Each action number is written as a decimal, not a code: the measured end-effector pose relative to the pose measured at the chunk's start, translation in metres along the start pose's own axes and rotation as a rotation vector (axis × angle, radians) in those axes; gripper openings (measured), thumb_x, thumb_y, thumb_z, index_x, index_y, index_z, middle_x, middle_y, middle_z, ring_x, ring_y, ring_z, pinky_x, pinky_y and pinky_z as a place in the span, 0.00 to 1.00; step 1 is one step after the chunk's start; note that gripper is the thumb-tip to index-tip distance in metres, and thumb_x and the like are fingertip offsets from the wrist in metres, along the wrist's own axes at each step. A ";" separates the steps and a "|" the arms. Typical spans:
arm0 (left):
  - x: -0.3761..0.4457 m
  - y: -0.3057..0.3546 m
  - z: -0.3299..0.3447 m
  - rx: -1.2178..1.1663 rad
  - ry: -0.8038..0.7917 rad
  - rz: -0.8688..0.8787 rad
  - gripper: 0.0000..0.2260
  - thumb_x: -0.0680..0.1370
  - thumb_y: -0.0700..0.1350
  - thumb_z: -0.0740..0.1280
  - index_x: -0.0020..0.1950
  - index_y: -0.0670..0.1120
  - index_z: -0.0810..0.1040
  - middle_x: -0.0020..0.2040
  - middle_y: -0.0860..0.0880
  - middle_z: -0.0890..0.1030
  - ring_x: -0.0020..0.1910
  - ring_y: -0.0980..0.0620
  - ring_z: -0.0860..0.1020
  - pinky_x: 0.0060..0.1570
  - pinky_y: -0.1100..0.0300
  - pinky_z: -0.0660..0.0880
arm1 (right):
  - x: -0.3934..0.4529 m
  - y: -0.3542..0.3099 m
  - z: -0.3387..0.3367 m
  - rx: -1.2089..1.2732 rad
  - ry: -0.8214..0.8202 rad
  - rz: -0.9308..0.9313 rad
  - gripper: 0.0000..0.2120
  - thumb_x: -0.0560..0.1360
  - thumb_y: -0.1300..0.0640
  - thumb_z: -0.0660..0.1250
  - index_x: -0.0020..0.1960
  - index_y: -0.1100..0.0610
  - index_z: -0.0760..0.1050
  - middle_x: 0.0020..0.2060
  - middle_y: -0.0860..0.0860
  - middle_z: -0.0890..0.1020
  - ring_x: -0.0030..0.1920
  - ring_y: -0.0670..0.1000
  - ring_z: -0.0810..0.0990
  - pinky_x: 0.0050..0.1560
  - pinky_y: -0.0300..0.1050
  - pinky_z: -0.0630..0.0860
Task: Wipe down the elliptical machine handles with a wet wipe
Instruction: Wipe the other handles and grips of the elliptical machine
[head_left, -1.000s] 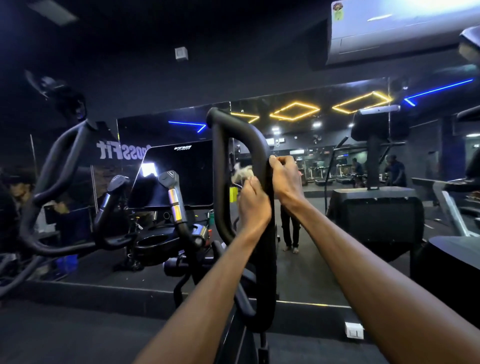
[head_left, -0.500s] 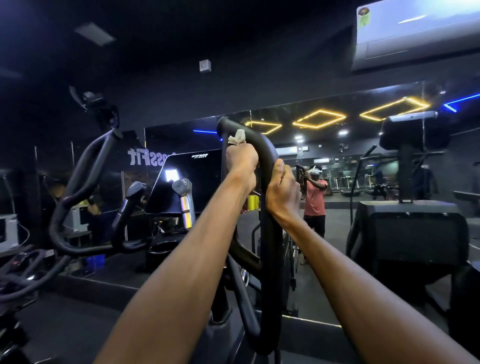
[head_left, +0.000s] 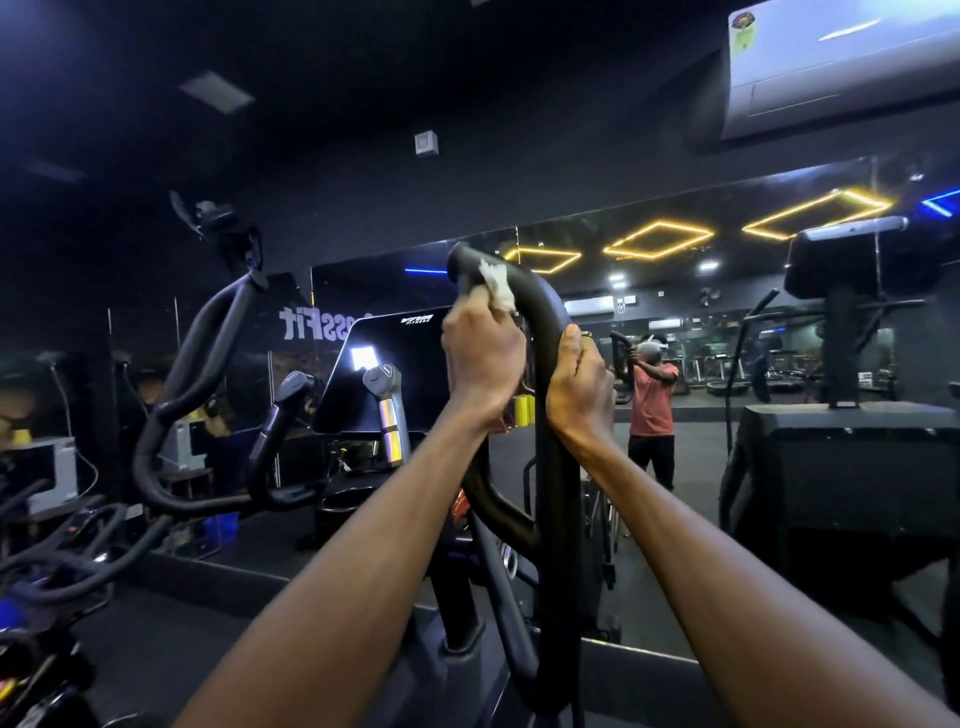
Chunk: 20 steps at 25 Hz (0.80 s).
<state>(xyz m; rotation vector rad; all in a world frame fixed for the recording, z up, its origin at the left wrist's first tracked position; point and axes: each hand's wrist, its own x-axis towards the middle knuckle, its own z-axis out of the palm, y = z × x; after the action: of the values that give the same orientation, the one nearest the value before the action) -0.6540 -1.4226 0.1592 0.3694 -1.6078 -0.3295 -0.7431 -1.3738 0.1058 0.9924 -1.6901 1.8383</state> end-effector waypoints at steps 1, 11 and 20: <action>0.009 0.000 0.000 0.004 0.117 0.028 0.11 0.81 0.39 0.60 0.56 0.41 0.81 0.51 0.41 0.81 0.48 0.46 0.78 0.44 0.65 0.66 | -0.002 -0.001 0.000 0.000 -0.002 -0.003 0.24 0.84 0.41 0.44 0.56 0.55 0.74 0.34 0.49 0.76 0.38 0.52 0.78 0.41 0.50 0.73; -0.013 -0.024 0.027 0.100 0.069 0.344 0.12 0.78 0.36 0.60 0.56 0.37 0.81 0.42 0.42 0.76 0.42 0.45 0.73 0.43 0.58 0.70 | -0.002 0.001 0.002 0.018 -0.014 0.018 0.28 0.83 0.38 0.43 0.58 0.55 0.74 0.40 0.53 0.80 0.44 0.59 0.80 0.47 0.60 0.78; -0.067 -0.027 0.017 0.139 -0.051 0.377 0.13 0.75 0.40 0.57 0.55 0.39 0.78 0.43 0.42 0.76 0.44 0.45 0.72 0.46 0.51 0.73 | 0.002 0.008 -0.014 0.207 -0.177 0.057 0.19 0.85 0.47 0.51 0.46 0.53 0.76 0.41 0.54 0.81 0.42 0.50 0.78 0.49 0.56 0.75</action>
<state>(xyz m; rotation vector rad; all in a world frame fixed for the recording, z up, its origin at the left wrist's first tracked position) -0.6658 -1.4185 0.0861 0.1574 -1.7160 0.0603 -0.7531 -1.3610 0.1022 1.2345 -1.6671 2.0473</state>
